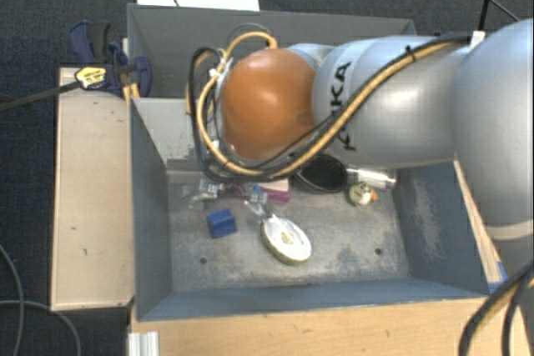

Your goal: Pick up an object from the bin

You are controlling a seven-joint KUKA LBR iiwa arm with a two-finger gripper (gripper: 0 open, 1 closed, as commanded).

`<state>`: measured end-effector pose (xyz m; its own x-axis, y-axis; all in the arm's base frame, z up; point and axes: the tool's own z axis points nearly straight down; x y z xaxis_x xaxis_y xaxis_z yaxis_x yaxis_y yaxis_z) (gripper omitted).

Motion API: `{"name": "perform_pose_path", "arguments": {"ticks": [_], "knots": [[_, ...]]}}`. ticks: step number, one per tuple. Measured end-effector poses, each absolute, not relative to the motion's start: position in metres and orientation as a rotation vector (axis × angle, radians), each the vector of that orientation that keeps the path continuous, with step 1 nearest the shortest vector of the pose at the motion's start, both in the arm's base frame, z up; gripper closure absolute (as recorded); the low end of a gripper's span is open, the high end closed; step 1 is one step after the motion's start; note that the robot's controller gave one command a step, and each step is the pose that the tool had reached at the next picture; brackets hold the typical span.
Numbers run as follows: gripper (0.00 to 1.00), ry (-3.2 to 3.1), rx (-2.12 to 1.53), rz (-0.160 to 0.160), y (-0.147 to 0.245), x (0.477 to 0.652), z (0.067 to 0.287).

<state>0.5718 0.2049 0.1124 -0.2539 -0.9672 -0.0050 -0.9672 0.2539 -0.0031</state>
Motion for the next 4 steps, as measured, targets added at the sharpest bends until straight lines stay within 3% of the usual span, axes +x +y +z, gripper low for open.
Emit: {"name": "perform_pose_path", "arguments": {"ticks": [1, 2, 3, 4], "knots": [[0.0, 2.211, -2.233, 0.003, 0.198, 0.574, 0.069], [0.0, 2.002, -2.423, 0.003, 0.198, 0.566, 0.071], [1.0, 2.011, -2.417, 0.002, 0.198, 0.567, 0.072], [1.0, 2.019, -2.401, -0.001, 0.198, 0.568, 0.098]]}}
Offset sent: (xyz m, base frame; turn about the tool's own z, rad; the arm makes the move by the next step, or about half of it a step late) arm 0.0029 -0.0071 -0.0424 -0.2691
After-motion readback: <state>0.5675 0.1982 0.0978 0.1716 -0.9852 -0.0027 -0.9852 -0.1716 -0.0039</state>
